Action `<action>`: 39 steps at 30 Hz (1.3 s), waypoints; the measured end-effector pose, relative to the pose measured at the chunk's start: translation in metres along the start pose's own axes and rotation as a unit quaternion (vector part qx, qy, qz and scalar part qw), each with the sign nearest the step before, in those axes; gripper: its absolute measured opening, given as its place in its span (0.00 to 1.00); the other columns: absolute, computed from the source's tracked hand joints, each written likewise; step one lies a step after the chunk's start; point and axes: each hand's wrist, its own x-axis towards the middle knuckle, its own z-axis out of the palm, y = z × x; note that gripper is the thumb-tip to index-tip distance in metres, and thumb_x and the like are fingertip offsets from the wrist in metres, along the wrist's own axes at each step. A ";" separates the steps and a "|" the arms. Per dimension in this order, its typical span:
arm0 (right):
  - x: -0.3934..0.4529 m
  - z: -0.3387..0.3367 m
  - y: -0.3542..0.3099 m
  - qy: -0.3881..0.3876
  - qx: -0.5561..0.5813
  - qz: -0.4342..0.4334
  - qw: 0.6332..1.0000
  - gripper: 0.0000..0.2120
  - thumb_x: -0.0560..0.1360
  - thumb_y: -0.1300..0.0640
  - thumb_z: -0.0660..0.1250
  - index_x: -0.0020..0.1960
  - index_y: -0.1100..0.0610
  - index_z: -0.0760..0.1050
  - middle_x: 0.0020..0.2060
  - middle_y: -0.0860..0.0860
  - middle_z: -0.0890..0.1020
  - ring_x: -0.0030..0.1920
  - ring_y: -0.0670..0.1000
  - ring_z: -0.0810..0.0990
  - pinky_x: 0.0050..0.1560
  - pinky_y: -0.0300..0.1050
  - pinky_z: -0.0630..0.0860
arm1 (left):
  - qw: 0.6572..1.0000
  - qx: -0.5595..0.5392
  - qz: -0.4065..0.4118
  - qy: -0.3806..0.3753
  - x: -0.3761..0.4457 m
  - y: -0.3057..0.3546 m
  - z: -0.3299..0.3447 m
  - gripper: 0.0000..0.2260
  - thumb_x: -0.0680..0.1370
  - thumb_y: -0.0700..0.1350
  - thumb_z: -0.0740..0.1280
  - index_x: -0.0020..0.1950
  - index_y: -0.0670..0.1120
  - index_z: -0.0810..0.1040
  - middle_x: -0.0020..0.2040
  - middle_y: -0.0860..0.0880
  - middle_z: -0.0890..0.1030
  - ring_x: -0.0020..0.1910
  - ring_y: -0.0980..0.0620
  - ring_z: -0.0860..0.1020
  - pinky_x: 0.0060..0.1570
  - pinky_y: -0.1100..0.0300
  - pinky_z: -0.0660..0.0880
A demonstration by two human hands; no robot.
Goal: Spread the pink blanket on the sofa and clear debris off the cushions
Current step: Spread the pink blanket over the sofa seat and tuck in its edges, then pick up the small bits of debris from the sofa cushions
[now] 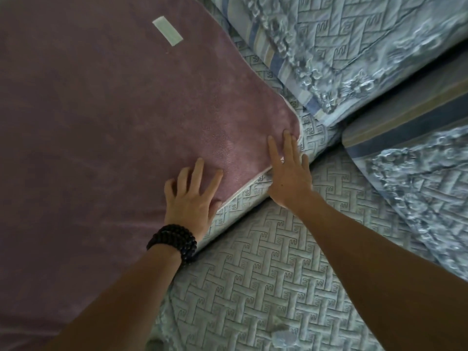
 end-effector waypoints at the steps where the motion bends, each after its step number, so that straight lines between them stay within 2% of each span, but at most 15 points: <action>1: 0.001 0.000 -0.003 -0.008 0.005 0.015 1.000 0.56 0.71 0.59 0.70 0.76 0.48 0.26 0.75 0.56 0.26 0.76 0.57 0.30 0.77 0.63 0.44 | 1.000 0.003 -0.002 -0.009 -0.001 0.001 0.002 0.31 0.73 0.60 0.64 0.75 0.57 0.58 0.77 0.42 0.56 0.69 0.38 0.61 0.61 0.34 0.62; 4: 0.002 -0.002 -0.018 -0.013 0.013 0.050 0.999 0.55 0.71 0.59 0.69 0.76 0.50 0.26 0.75 0.58 0.27 0.76 0.59 0.30 0.76 0.64 0.44 | 0.999 0.006 -0.009 -0.032 0.000 0.002 -0.002 0.37 0.70 0.64 0.66 0.75 0.59 0.55 0.77 0.42 0.54 0.71 0.38 0.59 0.61 0.34 0.61; 6: -0.003 -0.005 -0.030 -0.002 0.038 0.065 0.997 0.55 0.70 0.60 0.69 0.77 0.51 0.29 0.76 0.59 0.30 0.77 0.61 0.32 0.76 0.64 0.44 | 0.999 -0.008 -0.001 -0.039 0.004 -0.001 -0.013 0.34 0.71 0.66 0.63 0.73 0.60 0.57 0.76 0.43 0.55 0.69 0.38 0.59 0.60 0.35 0.63; 9: -0.023 -0.014 -0.050 0.036 0.105 0.051 0.993 0.52 0.68 0.67 0.66 0.78 0.48 0.35 0.78 0.59 0.39 0.78 0.61 0.39 0.77 0.64 0.48 | 0.998 -0.025 0.020 -0.045 0.008 -0.012 -0.041 0.29 0.73 0.64 0.61 0.72 0.60 0.58 0.74 0.46 0.60 0.68 0.41 0.62 0.60 0.38 0.64; 12: -0.055 -0.032 -0.070 0.071 0.147 0.024 0.986 0.44 0.68 0.68 0.65 0.77 0.51 0.48 0.78 0.59 0.49 0.77 0.61 0.50 0.76 0.60 0.55 | 0.997 -0.043 -0.017 -0.063 0.007 -0.028 -0.083 0.32 0.74 0.60 0.64 0.73 0.58 0.53 0.73 0.47 0.63 0.67 0.43 0.66 0.61 0.39 0.64; 14: -0.080 -0.046 -0.080 0.078 0.175 0.028 0.981 0.40 0.69 0.68 0.66 0.76 0.52 0.53 0.77 0.60 0.52 0.75 0.61 0.55 0.73 0.56 0.60 | 0.996 -0.045 -0.016 -0.075 0.005 -0.033 -0.115 0.34 0.74 0.60 0.65 0.75 0.57 0.52 0.74 0.47 0.63 0.68 0.43 0.67 0.61 0.39 0.64; 18: -0.140 -0.090 -0.108 0.124 0.231 0.043 0.964 0.37 0.69 0.68 0.66 0.73 0.52 0.56 0.75 0.57 0.56 0.70 0.59 0.63 0.62 0.52 0.73 | 0.996 -0.046 0.044 -0.059 -0.012 -0.034 -0.190 0.34 0.74 0.58 0.66 0.75 0.56 0.53 0.73 0.47 0.65 0.69 0.44 0.67 0.61 0.39 0.68; 21: -0.190 -0.119 -0.122 0.151 0.269 0.064 0.949 0.35 0.70 0.67 0.66 0.73 0.52 0.57 0.74 0.57 0.58 0.67 0.60 0.68 0.58 0.53 0.76 | 0.993 -0.051 0.092 -0.045 -0.034 -0.019 -0.236 0.33 0.74 0.54 0.67 0.75 0.53 0.55 0.70 0.48 0.69 0.68 0.45 0.68 0.61 0.42 0.71; 25: -0.266 -0.153 -0.129 0.185 0.319 0.134 0.920 0.34 0.69 0.68 0.64 0.72 0.54 0.59 0.74 0.58 0.59 0.66 0.62 0.69 0.56 0.56 0.77 | 0.983 -0.075 0.162 -0.038 -0.076 0.011 -0.286 0.27 0.73 0.51 0.69 0.70 0.50 0.64 0.62 0.46 0.74 0.59 0.45 0.74 0.54 0.48 0.76; 28: -0.326 -0.156 -0.130 0.218 0.330 0.178 0.901 0.32 0.69 0.66 0.65 0.72 0.57 0.61 0.70 0.61 0.63 0.64 0.64 0.70 0.55 0.59 0.76 | 0.971 -0.093 0.217 -0.044 -0.112 0.032 -0.307 0.25 0.73 0.50 0.70 0.67 0.48 0.65 0.61 0.44 0.74 0.60 0.42 0.73 0.53 0.45 0.76; 30: -0.372 -0.144 -0.129 0.211 0.338 0.229 0.888 0.32 0.70 0.65 0.65 0.73 0.56 0.61 0.72 0.60 0.62 0.66 0.64 0.69 0.56 0.60 0.76 | 0.957 -0.092 0.269 -0.051 -0.140 0.050 -0.312 0.25 0.72 0.49 0.70 0.66 0.46 0.66 0.61 0.42 0.75 0.60 0.40 0.74 0.55 0.44 0.75; 34: -0.449 -0.115 -0.115 0.199 0.339 0.319 0.862 0.32 0.71 0.64 0.65 0.73 0.56 0.60 0.74 0.60 0.60 0.68 0.64 0.68 0.57 0.59 0.75 | 0.937 -0.088 0.324 -0.092 -0.184 0.092 -0.309 0.29 0.73 0.47 0.70 0.72 0.45 0.64 0.64 0.41 0.73 0.62 0.41 0.72 0.60 0.44 0.72; 39: -0.534 -0.083 -0.070 0.204 0.347 0.409 0.819 0.32 0.72 0.65 0.63 0.74 0.57 0.60 0.75 0.62 0.59 0.69 0.65 0.66 0.58 0.60 0.75 | 0.907 -0.055 0.404 -0.102 -0.227 0.170 -0.295 0.28 0.74 0.48 0.70 0.71 0.47 0.64 0.64 0.43 0.73 0.62 0.42 0.71 0.56 0.47 0.74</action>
